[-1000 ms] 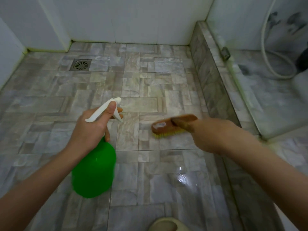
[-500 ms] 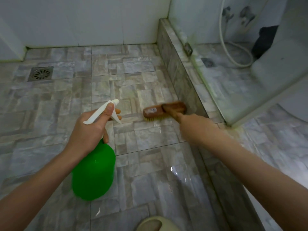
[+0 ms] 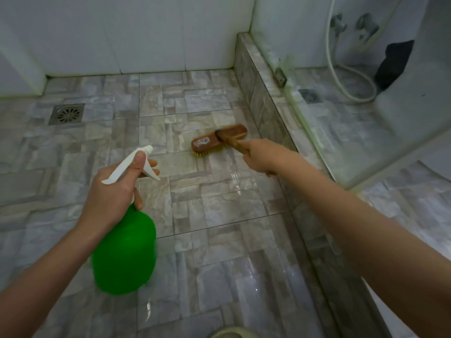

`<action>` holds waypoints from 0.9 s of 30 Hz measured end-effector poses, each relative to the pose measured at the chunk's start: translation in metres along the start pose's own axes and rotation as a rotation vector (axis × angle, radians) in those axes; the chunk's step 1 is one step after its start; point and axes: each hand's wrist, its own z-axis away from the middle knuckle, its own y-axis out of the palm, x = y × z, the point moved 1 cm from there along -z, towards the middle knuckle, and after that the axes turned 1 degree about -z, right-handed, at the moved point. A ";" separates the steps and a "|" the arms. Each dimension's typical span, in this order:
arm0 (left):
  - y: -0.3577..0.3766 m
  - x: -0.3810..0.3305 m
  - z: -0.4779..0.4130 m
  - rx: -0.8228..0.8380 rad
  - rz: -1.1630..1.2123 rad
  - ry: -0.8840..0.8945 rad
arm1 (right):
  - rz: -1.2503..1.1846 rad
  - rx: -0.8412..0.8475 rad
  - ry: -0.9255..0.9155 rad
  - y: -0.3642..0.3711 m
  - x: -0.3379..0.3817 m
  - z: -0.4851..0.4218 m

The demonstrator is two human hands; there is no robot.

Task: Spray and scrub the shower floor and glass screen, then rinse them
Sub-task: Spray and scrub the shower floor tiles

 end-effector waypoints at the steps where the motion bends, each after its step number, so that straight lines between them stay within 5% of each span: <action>1: 0.000 0.001 0.000 -0.006 -0.002 -0.004 | 0.053 0.049 0.014 -0.006 0.005 0.004; 9: -0.030 0.016 0.006 -0.085 -0.015 -0.040 | 0.016 0.026 -0.133 0.016 0.024 -0.012; 14: -0.051 0.020 0.024 -0.107 -0.065 -0.086 | 0.150 0.283 -0.189 -0.004 0.010 0.040; 19: -0.070 0.024 0.037 -0.167 -0.069 -0.131 | 0.148 0.119 -0.337 0.032 0.068 0.027; 24: -0.096 0.038 0.056 -0.248 -0.093 -0.130 | 0.330 0.295 -0.361 -0.012 0.091 0.058; 27: -0.113 0.042 0.070 -0.312 -0.076 -0.131 | 0.391 0.170 -0.445 0.015 0.122 0.059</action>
